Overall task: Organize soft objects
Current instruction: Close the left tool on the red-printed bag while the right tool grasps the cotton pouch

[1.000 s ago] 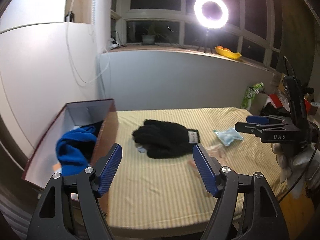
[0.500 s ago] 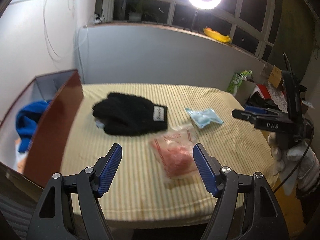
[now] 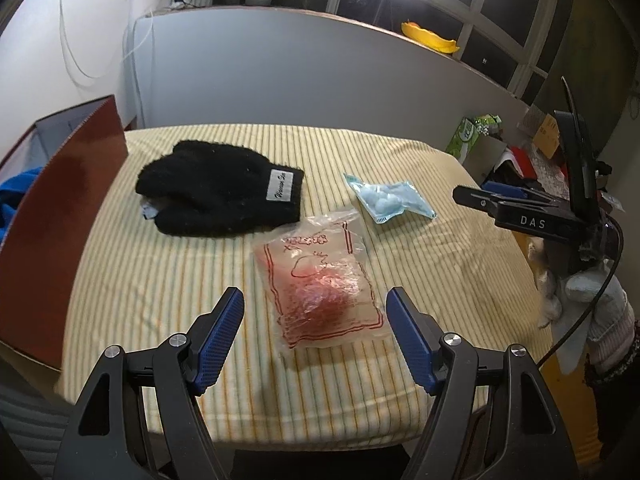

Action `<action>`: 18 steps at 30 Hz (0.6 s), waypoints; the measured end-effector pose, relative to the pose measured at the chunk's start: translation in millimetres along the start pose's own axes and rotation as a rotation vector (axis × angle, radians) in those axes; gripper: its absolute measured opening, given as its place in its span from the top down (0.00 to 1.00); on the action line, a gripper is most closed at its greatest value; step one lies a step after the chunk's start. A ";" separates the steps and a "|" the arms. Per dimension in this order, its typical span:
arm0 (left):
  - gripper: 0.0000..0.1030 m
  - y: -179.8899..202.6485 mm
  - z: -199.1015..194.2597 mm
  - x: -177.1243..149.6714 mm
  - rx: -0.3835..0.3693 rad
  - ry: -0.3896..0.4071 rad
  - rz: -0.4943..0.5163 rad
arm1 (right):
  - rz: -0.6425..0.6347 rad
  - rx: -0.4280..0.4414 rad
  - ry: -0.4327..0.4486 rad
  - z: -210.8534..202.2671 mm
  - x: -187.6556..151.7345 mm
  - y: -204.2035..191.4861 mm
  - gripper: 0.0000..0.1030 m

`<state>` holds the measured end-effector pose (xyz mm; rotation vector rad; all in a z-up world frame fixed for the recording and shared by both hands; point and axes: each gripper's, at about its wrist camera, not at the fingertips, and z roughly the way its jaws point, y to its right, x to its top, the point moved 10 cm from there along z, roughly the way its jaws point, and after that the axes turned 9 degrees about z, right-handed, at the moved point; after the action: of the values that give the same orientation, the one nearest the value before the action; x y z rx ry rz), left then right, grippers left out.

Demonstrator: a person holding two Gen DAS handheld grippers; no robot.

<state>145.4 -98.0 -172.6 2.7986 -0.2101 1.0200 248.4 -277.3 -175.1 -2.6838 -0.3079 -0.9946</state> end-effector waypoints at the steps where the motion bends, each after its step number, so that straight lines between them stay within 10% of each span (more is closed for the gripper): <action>1: 0.29 -0.2 1.7 0.0 -0.002 -0.004 -0.003 | -0.004 -0.001 -0.001 2.1 1.0 0.5 0.26; 10: 0.29 -0.9 23.6 -4.4 -0.017 -0.070 -0.033 | -0.011 0.137 -0.092 29.3 23.4 -2.8 0.16; 18: 0.29 -3.3 30.8 -4.6 -0.008 -0.090 -0.030 | -0.211 0.073 -0.091 43.7 33.0 -29.7 0.16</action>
<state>161.9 -100.4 -199.2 2.8343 -0.1818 0.8862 290.9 -232.0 -180.3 -2.6752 -0.6445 -0.8984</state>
